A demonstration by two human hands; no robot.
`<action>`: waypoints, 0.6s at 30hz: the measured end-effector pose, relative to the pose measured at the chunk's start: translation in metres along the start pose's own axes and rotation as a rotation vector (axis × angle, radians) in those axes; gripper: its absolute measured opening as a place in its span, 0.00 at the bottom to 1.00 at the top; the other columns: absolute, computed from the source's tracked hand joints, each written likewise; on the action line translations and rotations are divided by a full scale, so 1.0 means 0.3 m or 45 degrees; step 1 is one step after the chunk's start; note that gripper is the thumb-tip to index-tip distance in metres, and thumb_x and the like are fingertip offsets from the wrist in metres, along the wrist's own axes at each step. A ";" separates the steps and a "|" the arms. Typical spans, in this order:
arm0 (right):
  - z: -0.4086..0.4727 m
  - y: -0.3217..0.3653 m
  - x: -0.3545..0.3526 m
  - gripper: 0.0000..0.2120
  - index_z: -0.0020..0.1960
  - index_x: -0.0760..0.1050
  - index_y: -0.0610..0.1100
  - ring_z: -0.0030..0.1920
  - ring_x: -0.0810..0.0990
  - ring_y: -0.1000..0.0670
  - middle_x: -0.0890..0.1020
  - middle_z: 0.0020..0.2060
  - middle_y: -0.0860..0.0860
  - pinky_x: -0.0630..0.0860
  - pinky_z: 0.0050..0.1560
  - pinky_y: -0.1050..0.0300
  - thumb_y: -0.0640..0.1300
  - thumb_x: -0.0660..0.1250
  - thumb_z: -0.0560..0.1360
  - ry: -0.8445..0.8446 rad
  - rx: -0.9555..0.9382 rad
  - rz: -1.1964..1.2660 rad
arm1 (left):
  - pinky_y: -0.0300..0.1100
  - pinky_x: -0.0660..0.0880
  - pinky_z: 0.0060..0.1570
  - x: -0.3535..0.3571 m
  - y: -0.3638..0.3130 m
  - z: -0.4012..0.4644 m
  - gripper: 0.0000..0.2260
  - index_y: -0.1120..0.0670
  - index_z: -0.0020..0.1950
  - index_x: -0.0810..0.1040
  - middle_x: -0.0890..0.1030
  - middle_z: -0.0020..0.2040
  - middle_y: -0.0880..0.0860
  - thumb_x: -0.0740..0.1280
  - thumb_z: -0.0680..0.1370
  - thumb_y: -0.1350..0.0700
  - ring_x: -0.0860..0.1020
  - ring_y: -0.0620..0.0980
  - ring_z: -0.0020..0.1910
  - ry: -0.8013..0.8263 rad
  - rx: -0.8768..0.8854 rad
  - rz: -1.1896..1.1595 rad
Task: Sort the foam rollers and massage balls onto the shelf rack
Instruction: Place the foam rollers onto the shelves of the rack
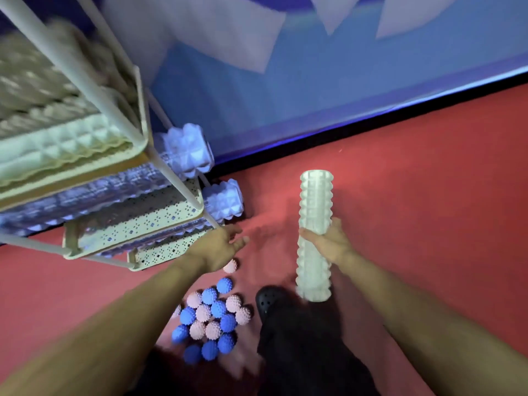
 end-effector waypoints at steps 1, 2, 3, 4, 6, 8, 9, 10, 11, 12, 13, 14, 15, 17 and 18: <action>-0.048 0.078 -0.018 0.35 0.64 0.63 0.46 0.54 0.80 0.50 0.77 0.52 0.56 0.76 0.53 0.52 0.59 0.78 0.68 0.008 -0.041 0.053 | 0.47 0.72 0.65 -0.052 -0.036 -0.050 0.23 0.49 0.72 0.73 0.81 0.63 0.53 0.61 0.81 0.38 0.79 0.53 0.62 -0.047 0.021 -0.010; -0.096 0.153 -0.035 0.35 0.62 0.65 0.47 0.53 0.81 0.50 0.78 0.52 0.55 0.78 0.53 0.51 0.61 0.78 0.66 0.017 -0.096 0.103 | 0.46 0.73 0.64 -0.103 -0.072 -0.103 0.22 0.49 0.71 0.74 0.82 0.61 0.52 0.61 0.81 0.39 0.80 0.52 0.60 -0.100 0.039 -0.016; -0.145 0.225 -0.047 0.35 0.61 0.67 0.48 0.53 0.82 0.49 0.79 0.53 0.54 0.79 0.54 0.50 0.62 0.79 0.64 0.015 -0.144 0.160 | 0.45 0.73 0.62 -0.154 -0.106 -0.161 0.22 0.50 0.70 0.75 0.83 0.60 0.52 0.62 0.81 0.39 0.80 0.53 0.59 -0.161 0.064 -0.012; -0.202 0.297 -0.059 0.34 0.59 0.69 0.49 0.54 0.83 0.49 0.80 0.55 0.52 0.80 0.55 0.49 0.62 0.80 0.62 0.015 -0.192 0.218 | 0.45 0.73 0.61 -0.206 -0.136 -0.222 0.22 0.49 0.70 0.75 0.82 0.61 0.52 0.63 0.80 0.39 0.80 0.53 0.60 -0.220 0.085 -0.008; -0.315 0.425 -0.071 0.40 0.59 0.71 0.48 0.53 0.84 0.50 0.82 0.55 0.50 0.80 0.58 0.46 0.63 0.82 0.55 0.018 -0.267 0.362 | 0.46 0.74 0.59 -0.306 -0.193 -0.359 0.22 0.49 0.69 0.75 0.83 0.59 0.52 0.63 0.79 0.39 0.80 0.55 0.59 -0.307 0.145 -0.014; -0.438 0.544 -0.070 0.49 0.63 0.70 0.45 0.52 0.86 0.50 0.84 0.54 0.50 0.81 0.57 0.46 0.64 0.83 0.50 0.057 -0.312 0.504 | 0.46 0.74 0.57 -0.399 -0.238 -0.506 0.21 0.49 0.68 0.75 0.83 0.57 0.51 0.65 0.79 0.40 0.81 0.54 0.57 -0.383 0.199 -0.013; -0.495 0.598 -0.064 0.50 0.64 0.70 0.44 0.52 0.86 0.50 0.85 0.54 0.50 0.81 0.57 0.46 0.63 0.83 0.49 0.096 -0.336 0.575 | 0.46 0.74 0.59 -0.443 -0.258 -0.580 0.22 0.50 0.68 0.76 0.83 0.57 0.51 0.66 0.79 0.39 0.80 0.54 0.57 -0.424 0.221 -0.015; -0.579 0.658 -0.062 0.49 0.65 0.70 0.44 0.52 0.86 0.49 0.85 0.54 0.50 0.81 0.57 0.45 0.62 0.84 0.50 0.125 -0.353 0.631 | 0.47 0.74 0.60 -0.484 -0.271 -0.650 0.24 0.49 0.68 0.76 0.82 0.58 0.51 0.68 0.77 0.37 0.80 0.53 0.57 -0.452 0.229 -0.025; -0.652 0.709 -0.055 0.46 0.65 0.70 0.43 0.52 0.86 0.49 0.85 0.54 0.49 0.81 0.57 0.45 0.60 0.84 0.53 0.156 -0.356 0.694 | 0.48 0.74 0.61 -0.522 -0.287 -0.721 0.26 0.47 0.68 0.76 0.82 0.59 0.50 0.69 0.75 0.34 0.80 0.52 0.57 -0.475 0.255 -0.036; -0.723 0.757 -0.044 0.41 0.65 0.71 0.43 0.53 0.86 0.47 0.85 0.54 0.48 0.82 0.55 0.44 0.56 0.83 0.58 0.200 -0.365 0.766 | 0.47 0.75 0.61 -0.560 -0.299 -0.790 0.27 0.44 0.66 0.76 0.82 0.59 0.47 0.70 0.72 0.32 0.81 0.49 0.56 -0.490 0.278 -0.044; -0.795 0.799 -0.030 0.35 0.64 0.72 0.42 0.53 0.86 0.46 0.86 0.54 0.46 0.83 0.52 0.45 0.51 0.82 0.64 0.272 -0.364 0.845 | 0.47 0.76 0.60 -0.593 -0.311 -0.859 0.26 0.42 0.64 0.77 0.83 0.57 0.44 0.71 0.70 0.31 0.81 0.46 0.53 -0.502 0.315 -0.044; -0.865 0.837 -0.011 0.30 0.65 0.73 0.41 0.53 0.86 0.44 0.86 0.54 0.44 0.83 0.50 0.46 0.47 0.80 0.68 0.356 -0.359 0.920 | 0.46 0.77 0.60 -0.624 -0.322 -0.925 0.26 0.41 0.63 0.76 0.82 0.56 0.41 0.72 0.70 0.31 0.82 0.44 0.52 -0.512 0.340 -0.043; -0.938 0.875 0.008 0.27 0.65 0.74 0.40 0.53 0.86 0.43 0.86 0.54 0.43 0.83 0.49 0.46 0.45 0.79 0.70 0.434 -0.358 0.974 | 0.45 0.77 0.60 -0.654 -0.335 -0.993 0.27 0.41 0.64 0.76 0.82 0.56 0.40 0.73 0.69 0.32 0.82 0.43 0.51 -0.527 0.358 -0.033; -1.071 0.936 0.044 0.23 0.65 0.77 0.39 0.54 0.85 0.42 0.86 0.53 0.42 0.83 0.48 0.47 0.44 0.77 0.72 0.537 -0.362 1.070 | 0.40 0.76 0.57 -0.706 -0.357 -1.127 0.30 0.44 0.68 0.74 0.81 0.57 0.41 0.74 0.70 0.35 0.81 0.44 0.53 -0.607 0.375 0.058; -1.133 0.962 0.061 0.22 0.64 0.77 0.39 0.53 0.86 0.42 0.86 0.53 0.42 0.82 0.45 0.49 0.44 0.76 0.73 0.575 -0.369 1.105 | 0.40 0.75 0.55 -0.732 -0.358 -1.188 0.31 0.45 0.69 0.73 0.81 0.58 0.43 0.74 0.70 0.35 0.81 0.46 0.54 -0.669 0.370 0.130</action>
Point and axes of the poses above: each hand's wrist, its own z-axis towards the middle knuckle, its own x-axis out of the palm, y = z × x, the point moved 2 cm from there along z, towards the middle knuckle
